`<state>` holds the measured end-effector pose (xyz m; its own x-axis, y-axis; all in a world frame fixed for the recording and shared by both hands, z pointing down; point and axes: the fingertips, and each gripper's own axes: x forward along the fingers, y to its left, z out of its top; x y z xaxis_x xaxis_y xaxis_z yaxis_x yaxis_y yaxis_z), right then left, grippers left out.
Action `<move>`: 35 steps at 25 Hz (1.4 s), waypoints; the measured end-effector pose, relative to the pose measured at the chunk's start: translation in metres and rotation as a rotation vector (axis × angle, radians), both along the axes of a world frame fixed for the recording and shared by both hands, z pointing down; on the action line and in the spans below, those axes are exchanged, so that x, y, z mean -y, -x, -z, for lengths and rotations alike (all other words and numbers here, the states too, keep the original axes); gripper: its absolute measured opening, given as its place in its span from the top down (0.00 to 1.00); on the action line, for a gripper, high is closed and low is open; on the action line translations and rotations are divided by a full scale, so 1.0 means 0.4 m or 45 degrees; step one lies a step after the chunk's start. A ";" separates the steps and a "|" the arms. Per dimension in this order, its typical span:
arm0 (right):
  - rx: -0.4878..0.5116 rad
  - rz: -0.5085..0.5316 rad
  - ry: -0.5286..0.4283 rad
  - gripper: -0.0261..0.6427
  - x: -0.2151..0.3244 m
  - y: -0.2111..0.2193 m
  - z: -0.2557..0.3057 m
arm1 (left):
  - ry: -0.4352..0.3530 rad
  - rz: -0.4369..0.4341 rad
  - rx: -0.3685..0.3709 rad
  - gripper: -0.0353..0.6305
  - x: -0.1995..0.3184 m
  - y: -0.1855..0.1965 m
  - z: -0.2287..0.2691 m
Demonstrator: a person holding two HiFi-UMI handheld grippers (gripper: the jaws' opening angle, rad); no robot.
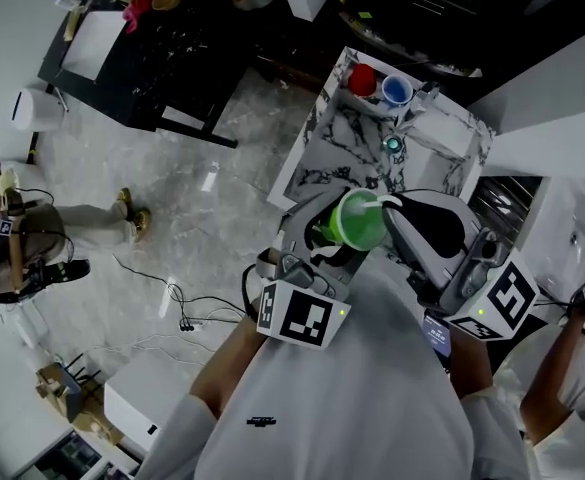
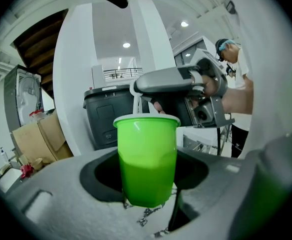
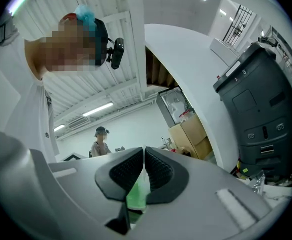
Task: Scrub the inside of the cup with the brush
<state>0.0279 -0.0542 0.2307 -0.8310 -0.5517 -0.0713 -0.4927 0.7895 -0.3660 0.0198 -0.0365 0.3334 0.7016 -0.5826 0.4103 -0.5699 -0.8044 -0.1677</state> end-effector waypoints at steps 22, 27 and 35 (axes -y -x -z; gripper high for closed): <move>-0.020 0.165 0.043 0.93 -0.078 0.013 -0.008 | -0.033 0.046 0.007 0.56 0.014 -0.009 0.002; -0.005 0.158 0.014 0.93 -0.057 0.025 -0.003 | -0.027 0.030 0.004 0.56 0.006 -0.024 0.000; -0.076 0.098 -0.037 0.93 -0.031 0.020 -0.018 | -0.039 0.019 0.003 0.56 -0.002 -0.028 0.012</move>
